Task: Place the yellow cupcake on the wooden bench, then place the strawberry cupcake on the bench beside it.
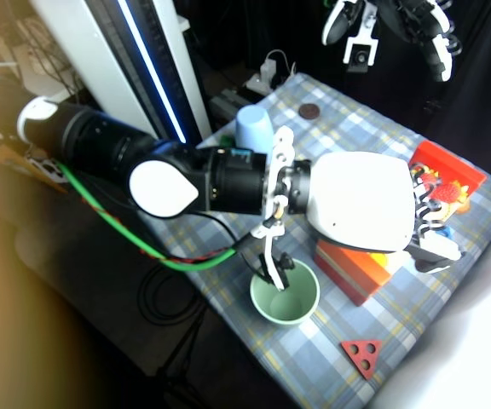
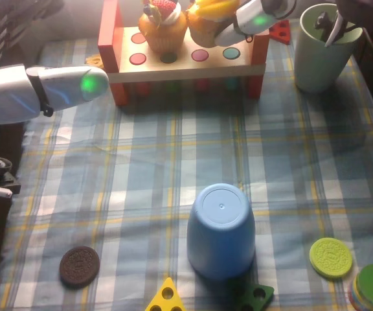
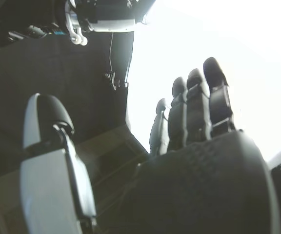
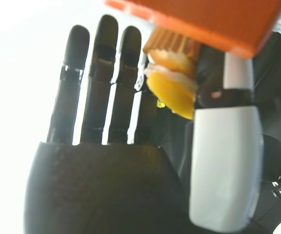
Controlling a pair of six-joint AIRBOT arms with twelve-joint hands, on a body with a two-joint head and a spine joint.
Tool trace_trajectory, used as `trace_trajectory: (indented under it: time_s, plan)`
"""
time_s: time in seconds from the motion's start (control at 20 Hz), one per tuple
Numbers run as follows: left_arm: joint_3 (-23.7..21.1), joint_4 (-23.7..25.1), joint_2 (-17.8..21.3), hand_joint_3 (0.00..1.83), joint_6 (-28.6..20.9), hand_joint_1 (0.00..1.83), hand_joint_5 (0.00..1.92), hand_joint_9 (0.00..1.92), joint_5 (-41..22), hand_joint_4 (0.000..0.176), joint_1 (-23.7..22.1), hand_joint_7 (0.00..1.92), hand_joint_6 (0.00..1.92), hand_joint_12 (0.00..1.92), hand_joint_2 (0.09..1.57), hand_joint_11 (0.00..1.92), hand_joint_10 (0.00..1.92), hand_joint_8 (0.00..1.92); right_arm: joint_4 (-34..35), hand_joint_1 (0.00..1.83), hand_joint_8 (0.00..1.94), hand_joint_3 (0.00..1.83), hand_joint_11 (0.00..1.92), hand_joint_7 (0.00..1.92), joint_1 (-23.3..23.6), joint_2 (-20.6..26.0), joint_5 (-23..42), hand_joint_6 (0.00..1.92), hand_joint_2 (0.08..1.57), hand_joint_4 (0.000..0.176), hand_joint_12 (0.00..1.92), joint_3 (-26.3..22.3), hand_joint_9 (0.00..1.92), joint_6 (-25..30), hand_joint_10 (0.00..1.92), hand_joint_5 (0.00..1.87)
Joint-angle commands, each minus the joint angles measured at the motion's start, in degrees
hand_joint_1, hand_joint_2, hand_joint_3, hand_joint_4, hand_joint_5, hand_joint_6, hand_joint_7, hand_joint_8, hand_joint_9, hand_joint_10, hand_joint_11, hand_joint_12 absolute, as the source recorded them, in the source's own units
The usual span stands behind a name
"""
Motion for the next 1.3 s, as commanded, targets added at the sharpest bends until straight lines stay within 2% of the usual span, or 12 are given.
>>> trace_trajectory:
  time_s: [0.0,0.25,0.5,0.6,0.65,0.7,0.75,0.8,0.9,1.05,1.15,1.25]
  plan:
    - [0.2,0.07,-0.18,0.0,-0.77,0.87,0.13,0.13,-6.87,0.133,-0.67,0.19,0.0,0.38,0.83,0.0,0.0,0.0,1.14,0.99,0.0,0.0,0.24,0.83,0.6,-0.08,4.57,0.0,0.97,0.0,1.27,0.29,0.8,-0.11,0.0,0.9]
    - [0.19,0.07,-0.18,0.0,-0.89,0.88,0.12,0.1,-6.9,0.15,-0.69,0.16,0.0,0.42,0.84,0.0,0.0,0.0,1.13,0.99,0.0,0.0,0.31,0.83,-0.21,-0.07,3.95,0.0,1.0,0.0,1.33,0.06,0.84,-0.11,0.01,0.88]
    - [0.15,0.13,-0.14,0.0,-1.32,0.86,0.11,0.1,-7.14,0.144,-0.69,0.16,0.0,0.41,0.85,0.0,0.0,0.0,1.13,0.99,0.0,0.0,0.16,0.73,-0.98,-0.07,3.06,0.0,0.96,0.0,1.47,0.02,0.75,-0.11,0.0,0.75]
    - [0.13,0.17,-0.12,0.0,-1.51,0.89,0.12,0.11,-7.18,0.14,-0.68,0.17,0.0,0.44,0.86,0.0,0.0,0.0,1.13,1.02,0.0,0.0,0.19,0.69,-1.24,-0.06,2.79,0.0,0.92,0.0,1.4,0.01,0.75,-0.11,0.0,0.69]
    - [0.13,0.17,-0.13,0.0,-1.54,0.86,0.1,0.11,-7.18,0.152,-0.68,0.16,0.0,0.45,0.86,0.0,0.0,0.0,1.11,1.03,0.0,0.0,0.19,0.66,-1.32,-0.06,2.65,0.0,0.89,0.009,1.31,0.01,0.71,-0.11,0.0,0.66]
    - [0.12,0.2,-0.14,0.0,-1.6,0.86,0.1,0.12,-7.18,0.156,-0.68,0.16,0.0,0.6,0.84,0.0,0.0,0.0,1.07,1.0,0.0,0.0,0.17,0.59,-1.49,-0.05,2.28,0.0,0.89,0.048,1.19,0.01,0.65,-0.11,0.0,0.59]
    - [0.11,0.24,-0.13,0.0,-1.65,0.86,0.1,0.11,-7.17,0.15,-0.68,0.15,0.0,0.66,0.84,0.0,0.0,0.0,0.85,1.0,0.0,0.0,0.21,0.57,-1.69,-0.04,1.63,0.0,0.88,0.034,1.09,0.01,0.63,-0.11,0.0,0.54]
    - [0.11,0.24,-0.13,0.0,-1.67,0.87,0.1,0.11,-7.17,0.14,-0.68,0.15,0.0,0.68,0.84,0.0,0.0,0.0,0.68,1.01,0.0,0.0,0.22,0.54,-1.84,-0.03,1.21,0.0,0.89,0.034,1.03,0.01,0.6,-0.11,0.0,0.52]
    - [0.11,0.24,-0.12,0.0,-1.7,0.85,0.1,0.1,-7.18,0.145,-0.68,0.14,0.0,0.68,0.84,0.0,0.0,0.0,-0.05,0.99,0.0,0.0,0.19,0.5,-2.19,-0.03,0.24,0.0,0.91,0.069,0.95,0.01,0.55,-0.11,0.0,0.45]
    - [0.09,0.24,-0.14,0.0,-1.78,0.84,0.11,0.09,-7.18,0.158,-0.68,0.14,0.0,0.64,0.83,0.0,0.0,0.0,-1.45,0.96,0.0,0.0,0.14,0.43,-2.44,-0.03,-0.39,0.0,0.95,0.032,1.09,-0.35,0.51,-0.11,0.0,0.41]
    - [0.09,0.28,-0.15,0.0,-1.84,0.85,0.11,0.09,-7.21,0.148,-0.68,0.14,0.0,0.67,0.84,0.0,0.0,0.0,-1.73,0.88,0.0,0.0,0.13,0.42,-2.54,-0.03,-0.55,0.0,0.96,0.0,1.06,-0.44,0.5,-0.11,0.0,0.36]
    - [0.08,0.33,-0.14,0.0,-1.9,0.85,0.1,0.08,-7.22,0.166,-0.68,0.12,0.0,0.63,0.84,0.0,0.0,0.0,-1.73,0.8,0.0,0.0,0.02,0.41,-2.57,-0.03,-0.58,0.0,0.93,0.003,1.13,-0.44,0.46,-0.11,0.0,0.31]
